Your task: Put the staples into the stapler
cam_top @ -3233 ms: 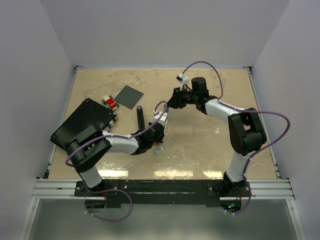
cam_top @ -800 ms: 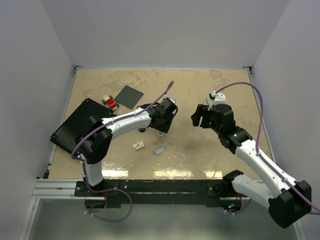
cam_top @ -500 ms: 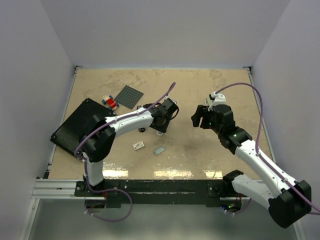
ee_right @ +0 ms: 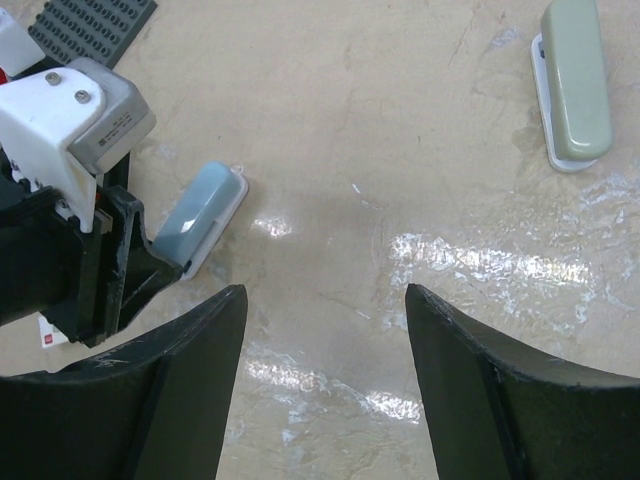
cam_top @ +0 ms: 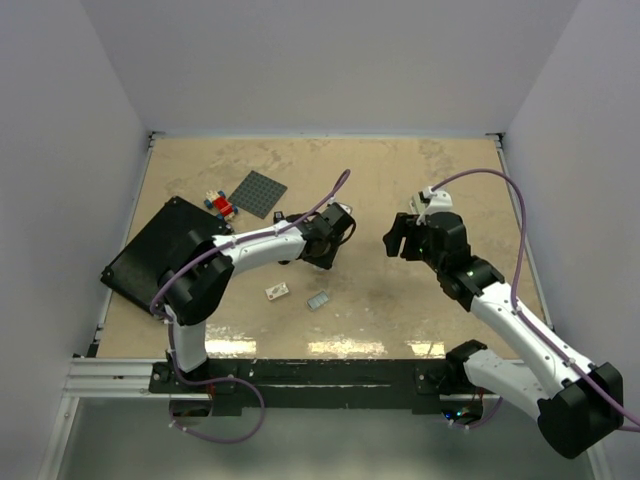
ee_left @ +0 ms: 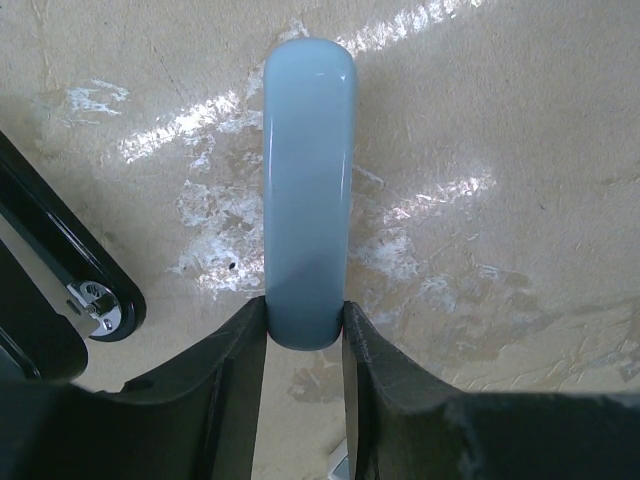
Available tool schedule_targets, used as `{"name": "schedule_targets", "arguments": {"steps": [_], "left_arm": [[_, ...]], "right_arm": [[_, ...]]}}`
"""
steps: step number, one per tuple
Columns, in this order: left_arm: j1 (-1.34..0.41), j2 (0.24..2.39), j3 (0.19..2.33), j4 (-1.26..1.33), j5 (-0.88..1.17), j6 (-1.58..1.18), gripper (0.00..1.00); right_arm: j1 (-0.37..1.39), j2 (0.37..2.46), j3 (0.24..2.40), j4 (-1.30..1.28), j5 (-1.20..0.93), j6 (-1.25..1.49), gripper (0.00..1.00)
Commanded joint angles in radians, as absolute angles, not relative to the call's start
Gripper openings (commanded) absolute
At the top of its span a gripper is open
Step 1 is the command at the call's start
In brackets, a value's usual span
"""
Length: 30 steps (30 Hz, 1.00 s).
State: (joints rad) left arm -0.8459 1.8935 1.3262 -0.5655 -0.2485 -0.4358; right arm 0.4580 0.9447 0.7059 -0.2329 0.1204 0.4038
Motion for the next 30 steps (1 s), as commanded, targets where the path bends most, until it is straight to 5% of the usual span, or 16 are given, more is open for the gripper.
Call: {"name": "schedule_targets", "arguments": {"steps": [1, 8, 11, 17, 23, 30], "left_arm": [[-0.847, 1.947, 1.269, -0.563, -0.241, -0.469, 0.04], [-0.839, 1.873, 1.382, -0.632, -0.282, -0.459, 0.34], [-0.819, 1.856, 1.442, -0.647, -0.287, -0.454, 0.69], [-0.775, 1.821, 1.535, -0.640, -0.287, -0.445, 0.99], [-0.654, 1.670, 1.499, -0.578, -0.265, -0.460, 1.00], [-0.341, 1.280, 1.206, -0.442, -0.237, -0.488, 1.00]], "right_arm": [[0.456, 0.934, 0.693, -0.215, 0.126, 0.423, 0.69], [0.456, 0.923, 0.729, -0.239, 0.150, 0.411, 0.69], [0.456, 0.922, 0.749, -0.253, 0.167, 0.402, 0.69], [0.457, 0.908, 0.790, -0.304, 0.218, 0.376, 0.70], [0.456, 0.890, 0.859, -0.382, 0.320, 0.348, 0.75], [0.454, 0.848, 0.940, -0.460, 0.455, 0.399, 0.88]]}}
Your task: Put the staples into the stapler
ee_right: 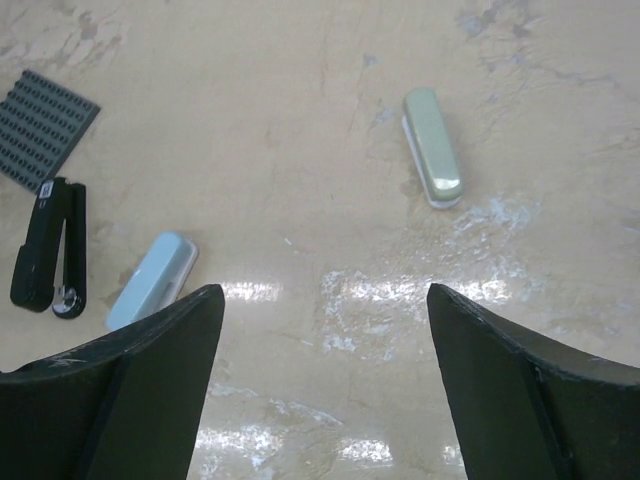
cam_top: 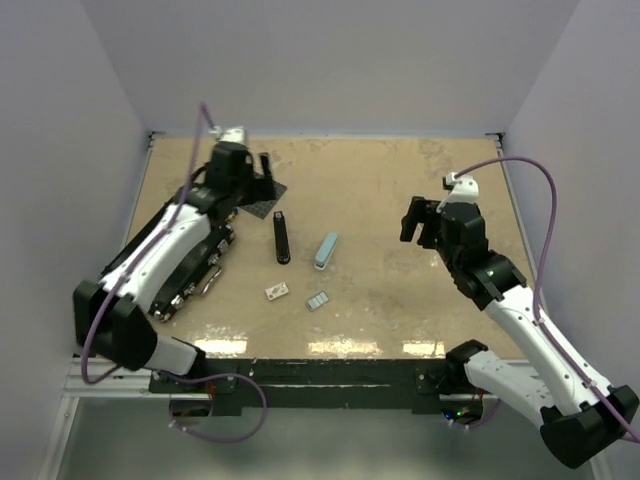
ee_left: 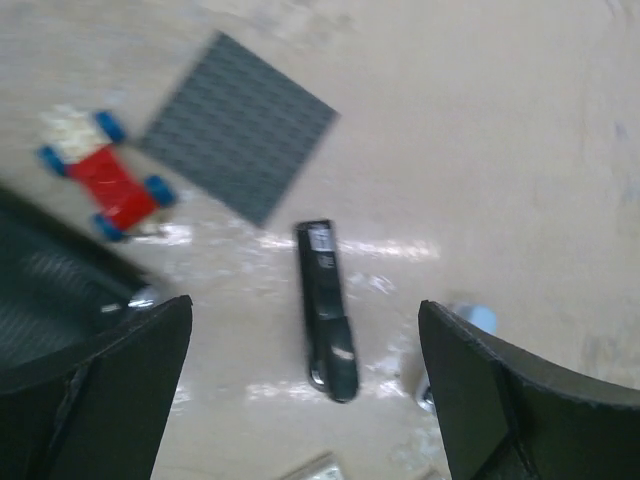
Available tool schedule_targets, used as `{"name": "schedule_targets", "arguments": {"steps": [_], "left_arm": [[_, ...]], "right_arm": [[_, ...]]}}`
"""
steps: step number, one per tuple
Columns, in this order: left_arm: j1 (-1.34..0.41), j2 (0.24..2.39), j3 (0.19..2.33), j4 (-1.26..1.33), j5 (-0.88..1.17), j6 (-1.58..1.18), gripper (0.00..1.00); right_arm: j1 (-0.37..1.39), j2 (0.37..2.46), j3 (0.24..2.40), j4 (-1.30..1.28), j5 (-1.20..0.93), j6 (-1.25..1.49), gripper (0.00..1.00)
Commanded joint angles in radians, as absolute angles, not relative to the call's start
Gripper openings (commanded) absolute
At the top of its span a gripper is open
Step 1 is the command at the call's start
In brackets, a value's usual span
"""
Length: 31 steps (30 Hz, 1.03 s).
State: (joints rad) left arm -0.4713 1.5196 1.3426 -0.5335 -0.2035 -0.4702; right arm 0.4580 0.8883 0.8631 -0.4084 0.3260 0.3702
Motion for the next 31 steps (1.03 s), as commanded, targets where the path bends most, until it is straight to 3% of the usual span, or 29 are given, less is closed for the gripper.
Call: {"name": "schedule_targets", "arguments": {"steps": [1, 6, 14, 31], "left_arm": [[-0.319, 1.226, 1.177, -0.414, -0.279, -0.477, 1.00], [-0.318, 0.860, 1.011, -0.356, -0.529, -0.420, 1.00], [-0.318, 0.422, 0.859, -0.160, -0.646, -0.243, 1.00], [-0.318, 0.324, 0.824, -0.057, -0.704, -0.118, 1.00]], "right_arm": [[0.454, 0.839, 0.945, -0.468, 0.469, 0.406, 0.89], [0.456, 0.753, 0.957, -0.463, 0.586, 0.436, 0.98], [0.454, 0.669, 1.035, -0.324, 0.713, 0.302, 0.99], [0.456, 0.618, 1.032, -0.250, 0.706, 0.273, 0.98]]}}
